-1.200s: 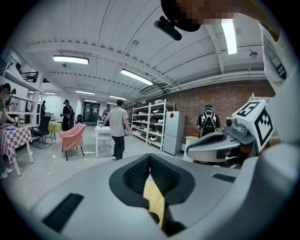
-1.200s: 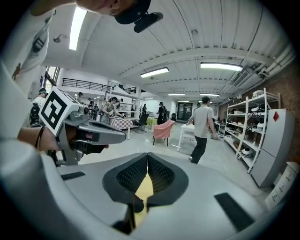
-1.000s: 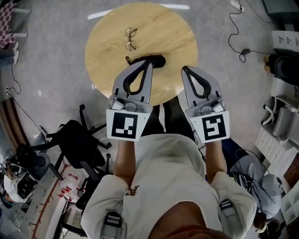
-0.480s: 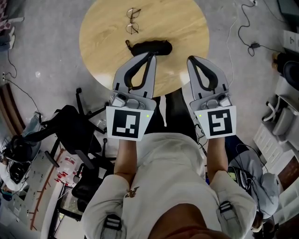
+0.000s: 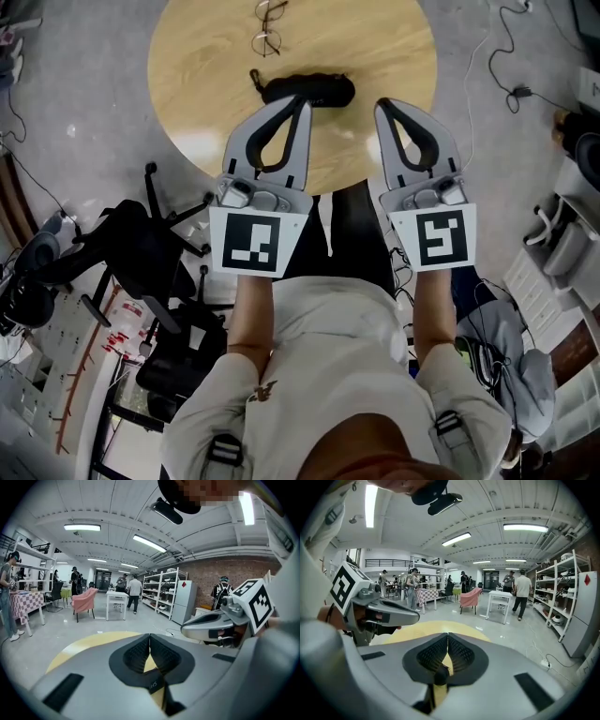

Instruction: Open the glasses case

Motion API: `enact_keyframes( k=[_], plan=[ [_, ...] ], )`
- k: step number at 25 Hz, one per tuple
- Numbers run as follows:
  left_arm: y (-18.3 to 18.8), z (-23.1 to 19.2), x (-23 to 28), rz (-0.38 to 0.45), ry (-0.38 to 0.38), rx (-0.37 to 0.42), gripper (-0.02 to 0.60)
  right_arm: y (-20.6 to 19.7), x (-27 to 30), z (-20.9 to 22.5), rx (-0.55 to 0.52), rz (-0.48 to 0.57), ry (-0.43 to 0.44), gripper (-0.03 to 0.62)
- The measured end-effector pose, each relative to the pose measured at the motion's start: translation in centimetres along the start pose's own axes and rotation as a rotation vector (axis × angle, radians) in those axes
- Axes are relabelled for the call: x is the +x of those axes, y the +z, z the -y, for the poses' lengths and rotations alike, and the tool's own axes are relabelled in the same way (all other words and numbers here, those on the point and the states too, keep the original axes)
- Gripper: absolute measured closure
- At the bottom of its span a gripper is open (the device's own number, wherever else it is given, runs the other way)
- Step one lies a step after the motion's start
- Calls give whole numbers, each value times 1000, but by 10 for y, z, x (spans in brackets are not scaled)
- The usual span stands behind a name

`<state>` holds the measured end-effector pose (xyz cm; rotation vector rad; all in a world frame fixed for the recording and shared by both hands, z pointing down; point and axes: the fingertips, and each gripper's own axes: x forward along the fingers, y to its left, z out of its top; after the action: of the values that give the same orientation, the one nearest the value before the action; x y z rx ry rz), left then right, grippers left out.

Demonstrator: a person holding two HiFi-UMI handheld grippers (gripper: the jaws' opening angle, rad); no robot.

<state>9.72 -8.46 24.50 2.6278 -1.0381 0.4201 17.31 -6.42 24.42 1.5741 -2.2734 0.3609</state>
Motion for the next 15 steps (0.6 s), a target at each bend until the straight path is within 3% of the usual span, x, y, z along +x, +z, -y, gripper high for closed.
enact_keyframes(
  k=[15],
  plan=[
    [-55,-15,28,-41,53,-41,561,-68,39,8,-24,-97,57,574]
  ],
)
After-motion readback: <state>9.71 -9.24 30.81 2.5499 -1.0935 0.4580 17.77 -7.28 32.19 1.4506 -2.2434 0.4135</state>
